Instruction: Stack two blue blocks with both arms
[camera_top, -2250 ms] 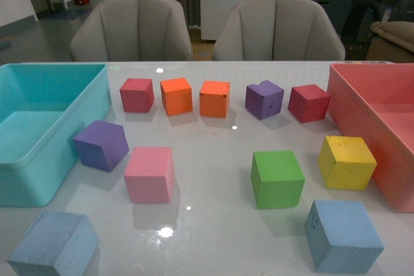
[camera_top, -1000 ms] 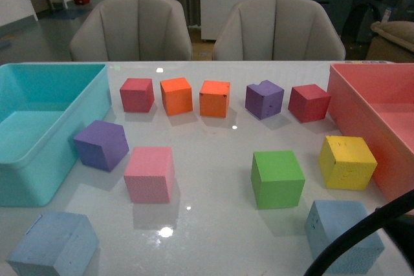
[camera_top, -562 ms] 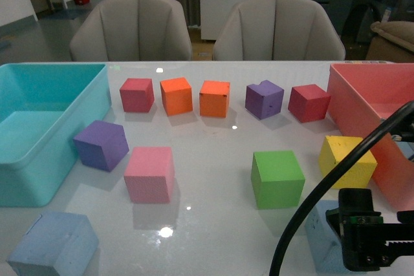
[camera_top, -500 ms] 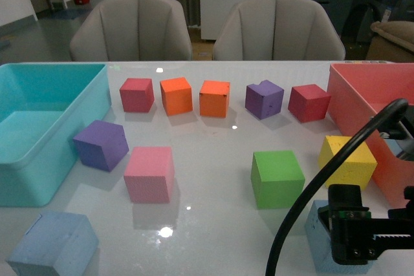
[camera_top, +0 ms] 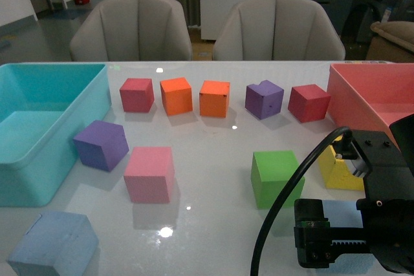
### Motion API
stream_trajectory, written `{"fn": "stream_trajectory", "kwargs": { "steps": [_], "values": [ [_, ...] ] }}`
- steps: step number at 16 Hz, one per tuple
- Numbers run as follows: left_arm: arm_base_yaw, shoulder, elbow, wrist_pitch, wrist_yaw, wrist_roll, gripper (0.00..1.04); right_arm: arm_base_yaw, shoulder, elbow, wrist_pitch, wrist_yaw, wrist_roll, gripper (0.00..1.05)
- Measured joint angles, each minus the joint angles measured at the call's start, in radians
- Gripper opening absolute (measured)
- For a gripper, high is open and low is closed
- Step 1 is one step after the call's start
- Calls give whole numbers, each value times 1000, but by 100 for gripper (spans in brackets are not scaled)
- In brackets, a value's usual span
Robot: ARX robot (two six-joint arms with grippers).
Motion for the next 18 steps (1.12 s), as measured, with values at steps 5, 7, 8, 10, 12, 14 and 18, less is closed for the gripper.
{"fn": "stream_trajectory", "kwargs": {
  "steps": [5,7,8,10,12,14,18],
  "values": [
    [0,0,0,0,0,0,98,-8,34,-11,32,3,2,74],
    [0,0,0,0,0,0,98,-6,-61,-43,-11,0,2,57],
    [0,0,0,0,0,0,98,-6,-128,-42,-35,-5,2,53],
    [0,0,0,0,0,0,98,4,-207,41,-89,5,2,49],
    [0,0,0,0,0,0,98,55,-124,254,-140,23,7,49],
    [0,0,0,0,0,0,98,87,24,448,-220,37,18,48],
    [0,0,0,0,0,0,98,107,227,710,-330,42,44,48]
  ]
}}
